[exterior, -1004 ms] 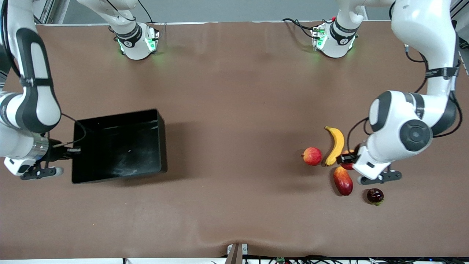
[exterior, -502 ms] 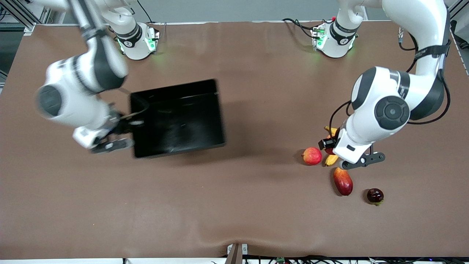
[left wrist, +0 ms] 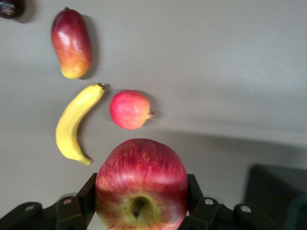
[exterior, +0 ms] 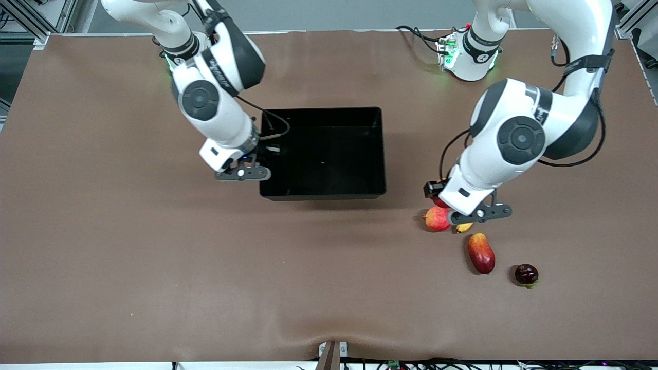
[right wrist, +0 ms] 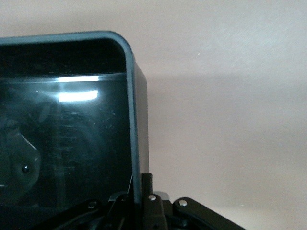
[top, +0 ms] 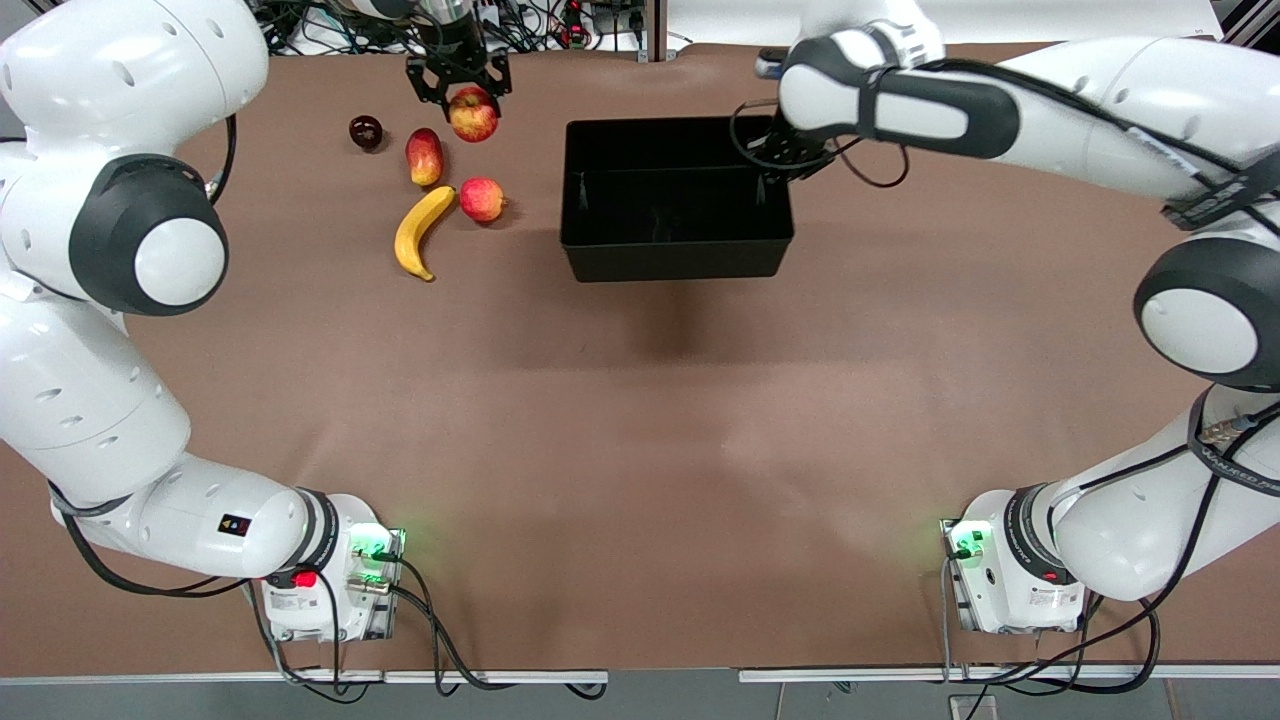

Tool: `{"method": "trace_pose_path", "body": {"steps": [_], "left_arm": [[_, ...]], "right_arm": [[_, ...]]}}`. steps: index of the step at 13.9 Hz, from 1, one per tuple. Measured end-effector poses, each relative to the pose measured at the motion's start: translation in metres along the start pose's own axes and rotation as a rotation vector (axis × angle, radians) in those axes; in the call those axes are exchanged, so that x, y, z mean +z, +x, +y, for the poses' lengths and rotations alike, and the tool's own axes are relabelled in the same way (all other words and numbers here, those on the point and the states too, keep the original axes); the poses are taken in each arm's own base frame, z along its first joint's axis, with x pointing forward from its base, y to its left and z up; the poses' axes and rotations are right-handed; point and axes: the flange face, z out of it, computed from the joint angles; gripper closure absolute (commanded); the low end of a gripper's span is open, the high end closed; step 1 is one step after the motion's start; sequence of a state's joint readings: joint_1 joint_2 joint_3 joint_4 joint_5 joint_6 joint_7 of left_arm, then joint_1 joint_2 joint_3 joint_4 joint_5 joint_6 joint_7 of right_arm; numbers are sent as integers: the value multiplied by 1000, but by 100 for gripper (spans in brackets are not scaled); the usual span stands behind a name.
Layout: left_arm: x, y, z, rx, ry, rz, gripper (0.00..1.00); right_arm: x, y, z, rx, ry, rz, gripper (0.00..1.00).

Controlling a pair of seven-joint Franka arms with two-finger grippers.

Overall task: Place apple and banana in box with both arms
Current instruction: 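Drag the box with the right gripper while the left gripper lifts the apple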

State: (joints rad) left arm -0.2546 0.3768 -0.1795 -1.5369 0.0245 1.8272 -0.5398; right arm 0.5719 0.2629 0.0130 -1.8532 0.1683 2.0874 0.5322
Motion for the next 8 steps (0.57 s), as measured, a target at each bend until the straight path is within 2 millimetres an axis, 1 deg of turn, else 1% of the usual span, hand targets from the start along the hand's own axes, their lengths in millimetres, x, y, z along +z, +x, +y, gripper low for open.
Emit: {"method": "trace_pose_path", "body": {"steps": [2, 5, 7, 8], "left_arm": [[0, -9, 15, 0, -6, -4, 100], [3, -19, 31, -11, -10, -11, 100], [10, -23, 40, -26, -8, -21, 100], [14, -24, 43, -40, -4, -28, 100]], "right_arm": [[24, 2, -18, 52, 3, 12, 100], [64, 11, -49, 102, 16, 37, 100], [93, 15, -62, 99, 12, 42, 100], [106, 18, -63, 99, 9, 46, 100]]}}
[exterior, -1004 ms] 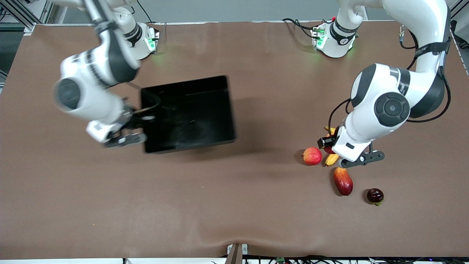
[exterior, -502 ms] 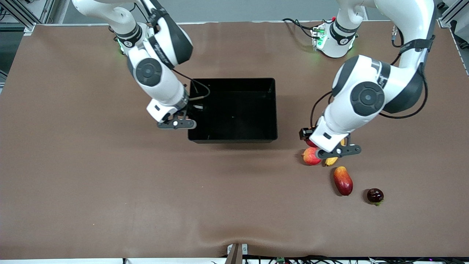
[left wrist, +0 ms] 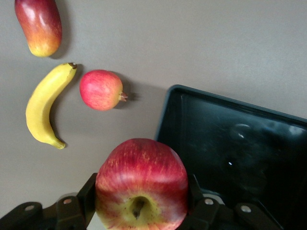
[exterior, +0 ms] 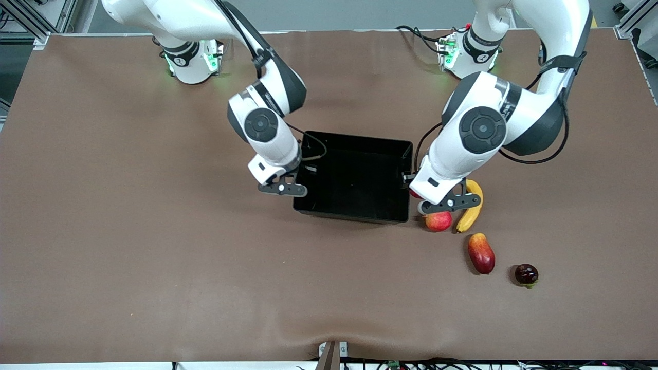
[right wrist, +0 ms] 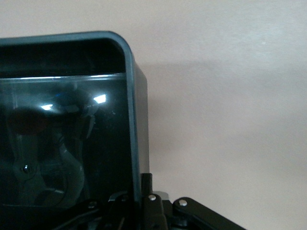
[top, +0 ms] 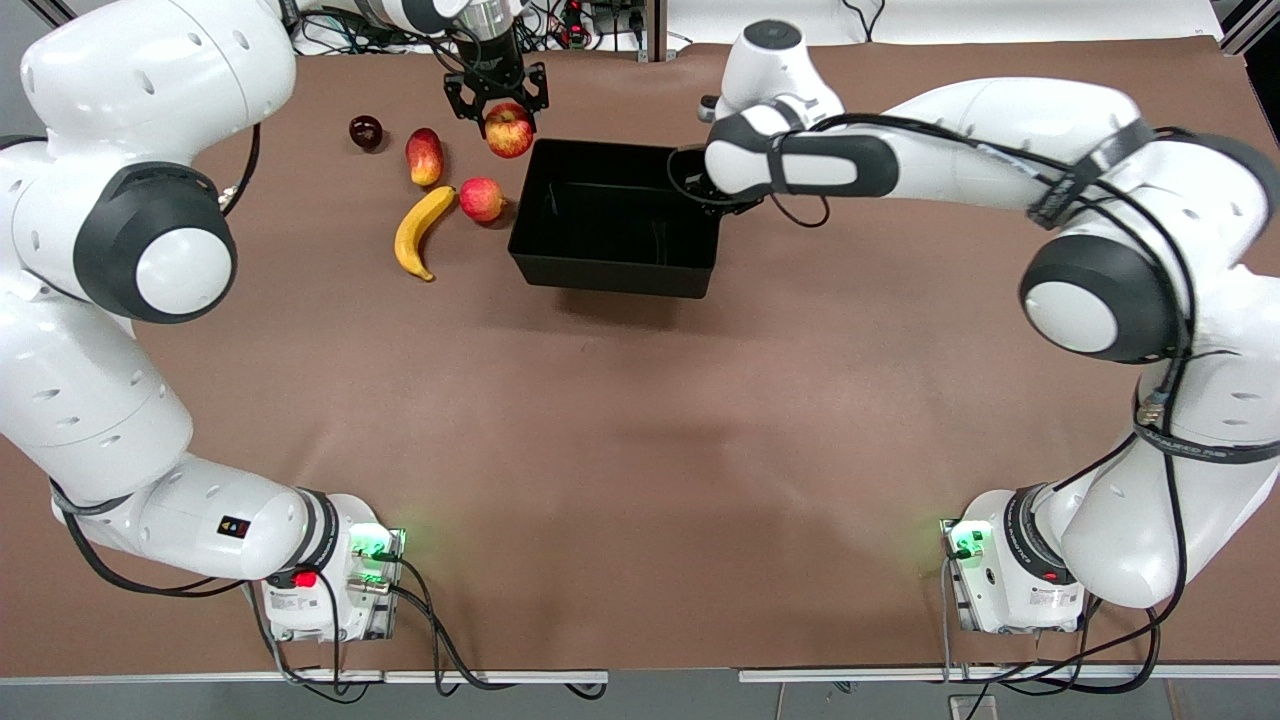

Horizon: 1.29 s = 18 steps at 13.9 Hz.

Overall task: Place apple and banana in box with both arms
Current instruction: 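Drag the box with the right gripper while the left gripper lifts the apple, then open the left gripper over the box while the right gripper withdraws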

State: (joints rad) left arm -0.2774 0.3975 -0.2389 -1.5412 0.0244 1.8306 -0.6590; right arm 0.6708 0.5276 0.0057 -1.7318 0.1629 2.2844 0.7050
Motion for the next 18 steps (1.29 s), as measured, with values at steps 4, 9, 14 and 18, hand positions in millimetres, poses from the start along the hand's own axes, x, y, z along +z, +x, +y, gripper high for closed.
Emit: {"method": "trace_pose_path", "body": {"steps": [4, 9, 14, 18], "left_arm": [[34, -7, 14, -64, 30, -44, 100], [116, -21, 46, -152, 25, -54, 100], [174, -40, 73, -160, 41, -82, 100], [209, -45, 73, -155, 66, -117, 97]], "right_arm": [[27, 3, 0, 14, -9, 3, 0], [16, 2, -10, 18, 6, 19, 0], [-54, 34, 28, 44, -14, 17, 0], [-115, 81, 109, 17, -16, 1, 0]]}}
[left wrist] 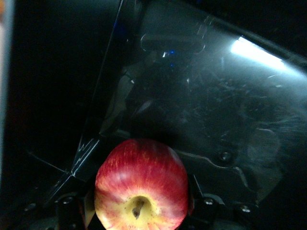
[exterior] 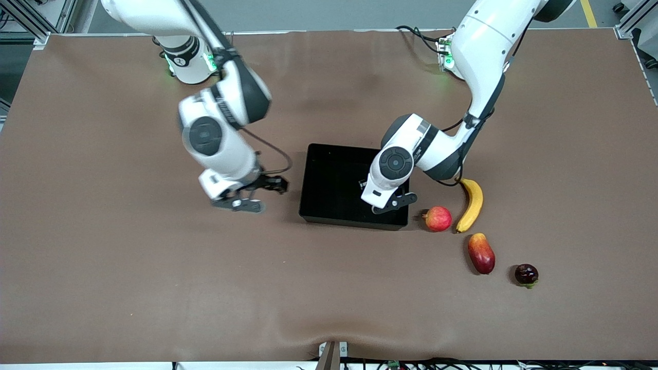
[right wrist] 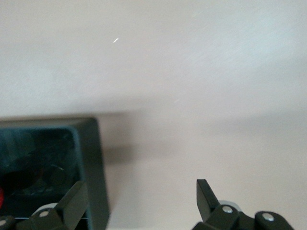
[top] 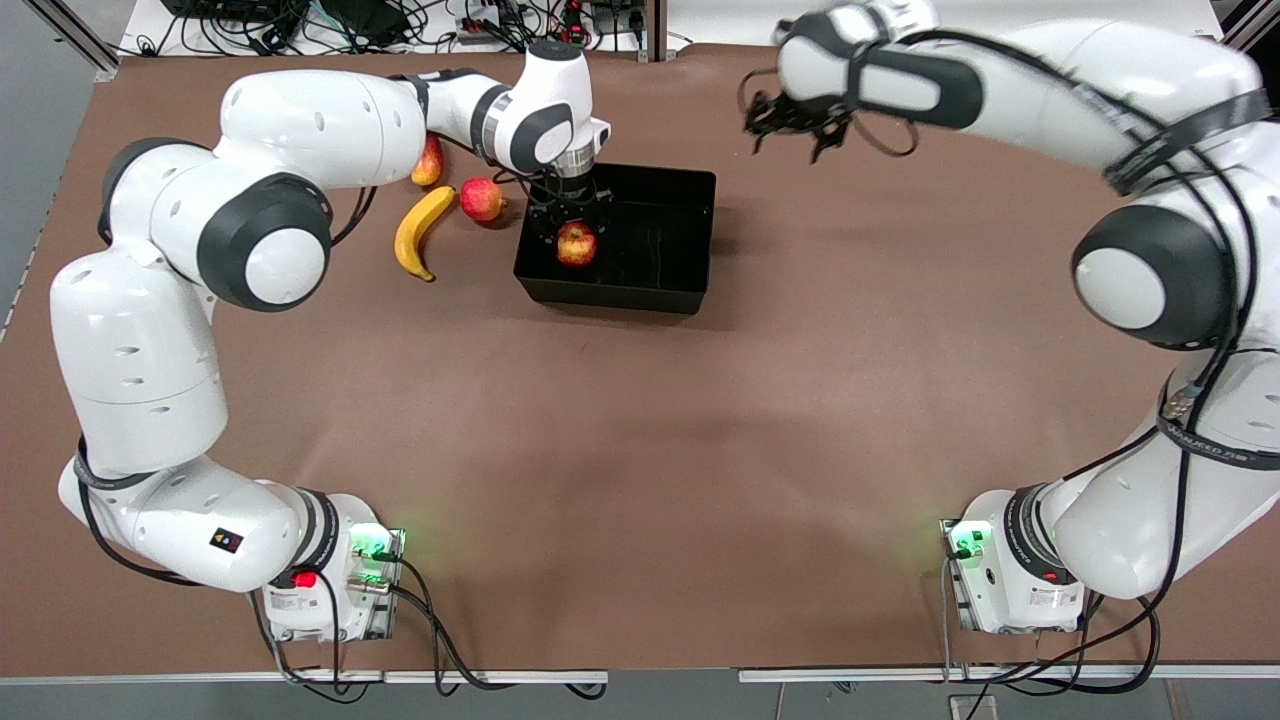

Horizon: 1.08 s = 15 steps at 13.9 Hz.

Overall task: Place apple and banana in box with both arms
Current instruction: 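Open the left gripper over the box while the right gripper withdraws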

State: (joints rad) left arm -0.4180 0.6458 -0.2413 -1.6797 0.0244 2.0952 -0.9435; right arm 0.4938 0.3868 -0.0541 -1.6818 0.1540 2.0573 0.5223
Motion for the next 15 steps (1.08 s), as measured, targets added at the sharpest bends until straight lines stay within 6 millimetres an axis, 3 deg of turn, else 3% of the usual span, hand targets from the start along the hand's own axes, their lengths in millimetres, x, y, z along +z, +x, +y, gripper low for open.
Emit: {"method": "trace_pose_path", "body": {"steps": [2, 3, 4, 5, 8, 9, 11, 13, 15], "left_arm": [[8, 1, 0, -1, 8, -9, 90], [11, 2, -1, -3, 11, -12, 76], [12, 3, -2, -6, 12, -13, 24], [11, 6, -4, -9, 11, -12, 0], [-4, 11, -2, 0, -12, 24, 0], [-22, 12, 1, 1, -35, 48, 0], [-80, 15, -4, -6, -89, 112, 0], [-141, 26, -37, -5, -108, 155, 0], [-179, 49, -87, 12, -93, 160, 0]], "right_arm": [[-19, 21, 43, -28, 3, -2, 0], [-27, 30, 63, -41, 4, -4, 0], [-35, 37, 83, -56, 5, -9, 0], [-42, 44, 103, -73, 3, -11, 0], [-67, 58, 164, -113, -25, 2, 0], [-76, 59, 184, -130, -28, -6, 0], [-96, 57, 220, -135, -29, -26, 0], [-120, 48, 246, -111, -25, -44, 0], [-147, 34, 262, -90, -20, -59, 0]]}}
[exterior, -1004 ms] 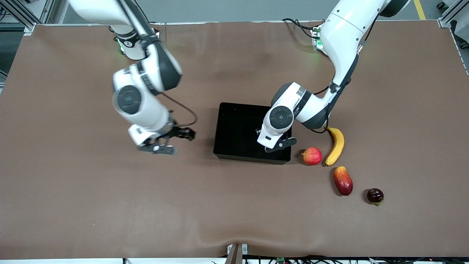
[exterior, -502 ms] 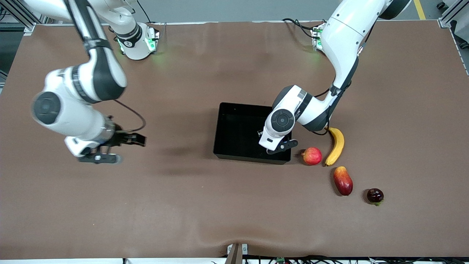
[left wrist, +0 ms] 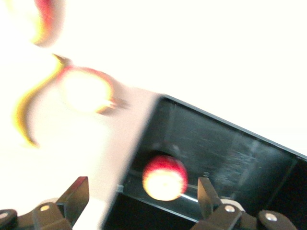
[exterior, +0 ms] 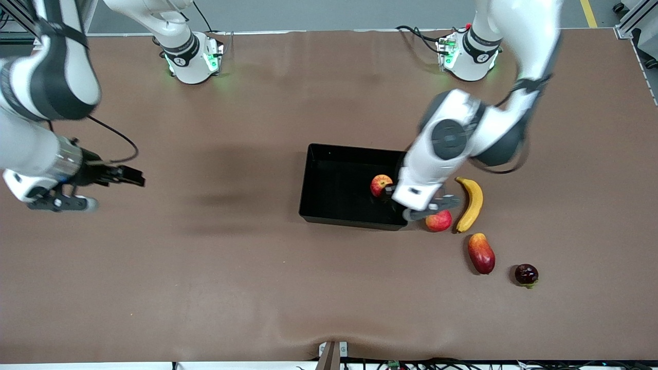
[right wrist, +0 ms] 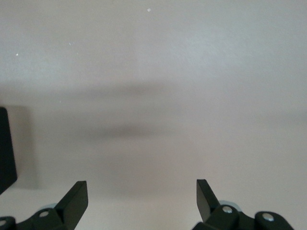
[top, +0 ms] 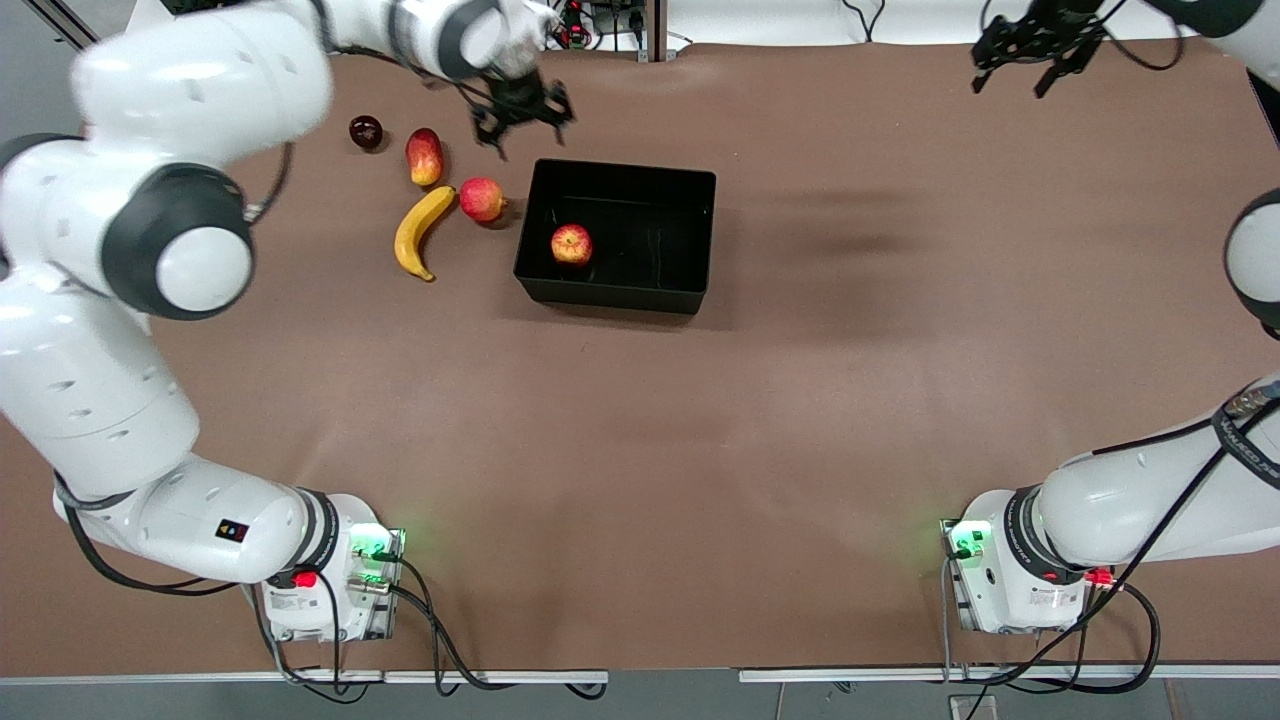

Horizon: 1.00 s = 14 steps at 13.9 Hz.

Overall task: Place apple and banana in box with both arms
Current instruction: 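Open the left gripper over the box while the right gripper withdraws, then grasp the yellow banana with the left gripper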

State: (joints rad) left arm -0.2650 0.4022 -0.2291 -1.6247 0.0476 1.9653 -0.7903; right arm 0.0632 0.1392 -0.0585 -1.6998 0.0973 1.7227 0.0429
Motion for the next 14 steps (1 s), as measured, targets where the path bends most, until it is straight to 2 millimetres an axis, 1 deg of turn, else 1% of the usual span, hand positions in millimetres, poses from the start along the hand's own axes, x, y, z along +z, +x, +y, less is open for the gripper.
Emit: {"method": "trace_pose_path", "body": {"steps": [1, 2, 3, 5, 6, 7, 9, 11, 13, 14], "left_arm": [[-6, 16, -28, -4, 19, -18, 0], [-2, 29, -52, -3, 34, -36, 0], [11, 41, -75, 8, 56, -55, 0], [44, 59, -119, 53, 141, -73, 2], [58, 66, -138, 84, 173, -77, 2], [71, 71, -153, 118, 178, -75, 2], [98, 76, -176, 192, 149, -43, 2], [127, 76, -192, 250, 122, -33, 2], [153, 74, -197, 276, 111, -44, 12], [164, 72, -197, 284, 111, -52, 15]], "right_arm": [[-13, -10, 5, 7, 3, -5, 0], [-24, -18, 9, 11, 5, -8, 0], [-34, -25, 12, 15, 6, -11, 0], [-56, -37, 18, 23, 8, -22, 0], [-69, -42, 20, 27, 9, -30, 0], [-82, -47, 23, 31, 9, -39, 0], [-101, -56, 30, 42, 11, -60, 0], [-116, -65, 33, 46, 9, -45, 0], [-135, -79, 31, 41, 0, -10, 0], [-144, -87, 29, 36, -1, 4, 0]]}}
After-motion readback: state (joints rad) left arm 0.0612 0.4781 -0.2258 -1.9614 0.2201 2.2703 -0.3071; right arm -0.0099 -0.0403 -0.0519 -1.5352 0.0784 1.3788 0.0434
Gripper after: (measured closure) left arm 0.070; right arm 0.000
